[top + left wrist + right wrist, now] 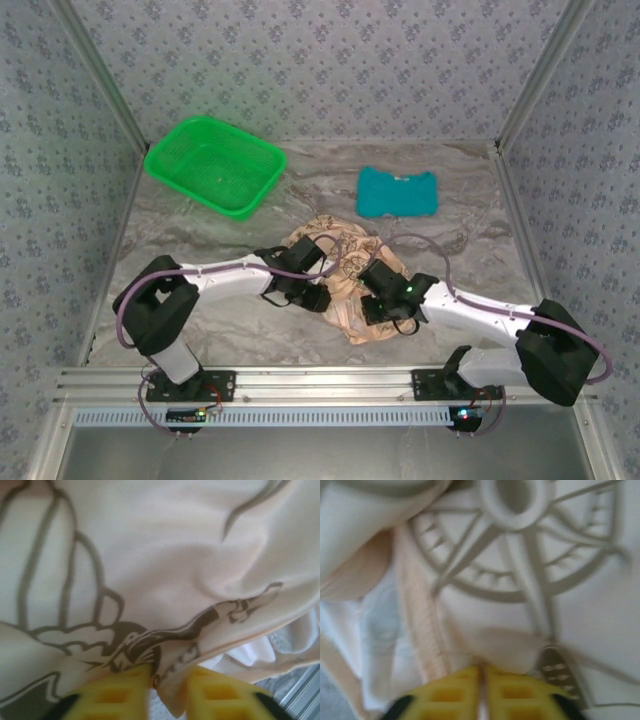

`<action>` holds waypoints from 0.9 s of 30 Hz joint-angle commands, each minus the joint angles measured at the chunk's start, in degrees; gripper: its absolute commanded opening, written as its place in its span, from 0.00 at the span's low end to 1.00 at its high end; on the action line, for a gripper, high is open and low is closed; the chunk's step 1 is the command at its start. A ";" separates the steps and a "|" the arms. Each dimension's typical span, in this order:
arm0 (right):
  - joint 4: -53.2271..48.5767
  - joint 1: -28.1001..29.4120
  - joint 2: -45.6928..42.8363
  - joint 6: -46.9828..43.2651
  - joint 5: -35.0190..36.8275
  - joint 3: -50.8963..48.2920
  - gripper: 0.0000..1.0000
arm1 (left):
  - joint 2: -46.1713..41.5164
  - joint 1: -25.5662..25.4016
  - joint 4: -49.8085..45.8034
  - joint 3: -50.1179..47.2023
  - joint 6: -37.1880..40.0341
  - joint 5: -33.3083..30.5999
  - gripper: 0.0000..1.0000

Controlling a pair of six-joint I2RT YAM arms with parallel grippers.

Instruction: Fold the inside-out t-shirt

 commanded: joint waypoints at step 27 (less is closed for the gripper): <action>4.41 5.58 4.43 5.82 7.20 5.33 0.56 | -10.86 4.21 -8.75 8.82 -0.49 15.91 0.00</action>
